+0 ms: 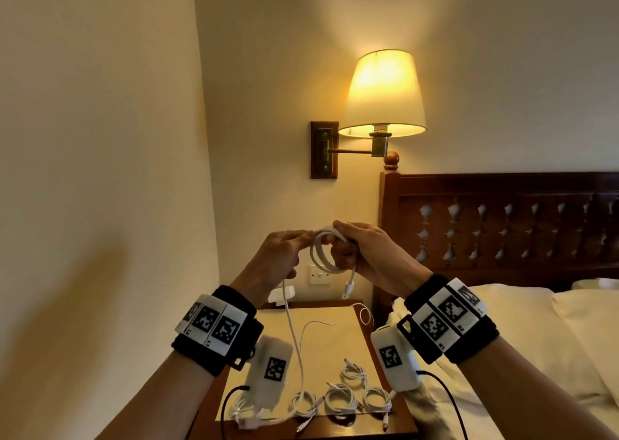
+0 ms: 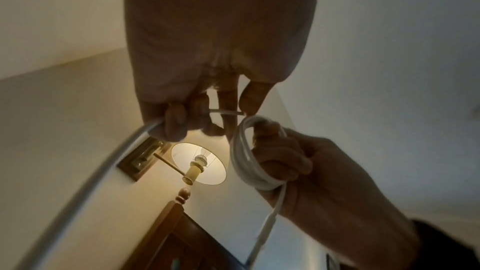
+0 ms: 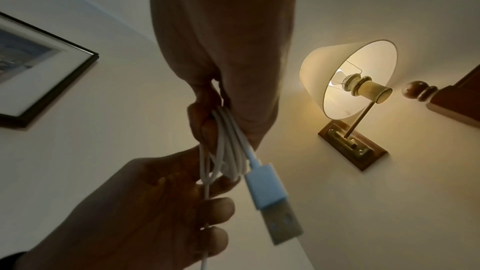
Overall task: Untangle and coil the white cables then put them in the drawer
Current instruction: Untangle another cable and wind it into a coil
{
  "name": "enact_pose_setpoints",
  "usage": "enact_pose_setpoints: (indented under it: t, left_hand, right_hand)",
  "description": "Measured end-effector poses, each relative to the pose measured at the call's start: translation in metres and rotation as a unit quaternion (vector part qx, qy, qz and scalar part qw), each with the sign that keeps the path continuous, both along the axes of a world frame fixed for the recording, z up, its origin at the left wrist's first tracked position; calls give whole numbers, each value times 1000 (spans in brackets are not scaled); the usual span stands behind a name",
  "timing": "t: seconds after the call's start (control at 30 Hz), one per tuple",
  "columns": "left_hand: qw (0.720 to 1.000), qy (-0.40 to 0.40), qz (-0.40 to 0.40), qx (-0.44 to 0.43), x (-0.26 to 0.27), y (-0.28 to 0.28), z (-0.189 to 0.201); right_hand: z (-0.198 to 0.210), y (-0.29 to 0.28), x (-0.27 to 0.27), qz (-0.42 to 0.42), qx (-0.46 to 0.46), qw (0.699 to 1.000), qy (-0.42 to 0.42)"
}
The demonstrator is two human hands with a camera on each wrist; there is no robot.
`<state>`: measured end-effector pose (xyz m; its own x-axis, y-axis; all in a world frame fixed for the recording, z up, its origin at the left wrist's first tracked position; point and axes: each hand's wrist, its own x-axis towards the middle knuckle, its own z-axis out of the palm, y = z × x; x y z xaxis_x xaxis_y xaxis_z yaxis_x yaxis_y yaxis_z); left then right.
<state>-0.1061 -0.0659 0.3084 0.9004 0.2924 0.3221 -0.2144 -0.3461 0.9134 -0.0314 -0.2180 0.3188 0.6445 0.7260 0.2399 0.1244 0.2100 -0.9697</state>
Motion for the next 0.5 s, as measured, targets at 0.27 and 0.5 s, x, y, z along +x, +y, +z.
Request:
enact_pose_setpoints:
  t: [0.27, 0.5]
  left_hand:
    - [998, -7, -23, -54, -7, -4, 7]
    - [985, -101, 57, 124, 2, -11, 4]
  right_hand:
    - [8, 7, 0, -50, -26, 998, -3]
    - [7, 11, -3, -88, -43, 995, -21]
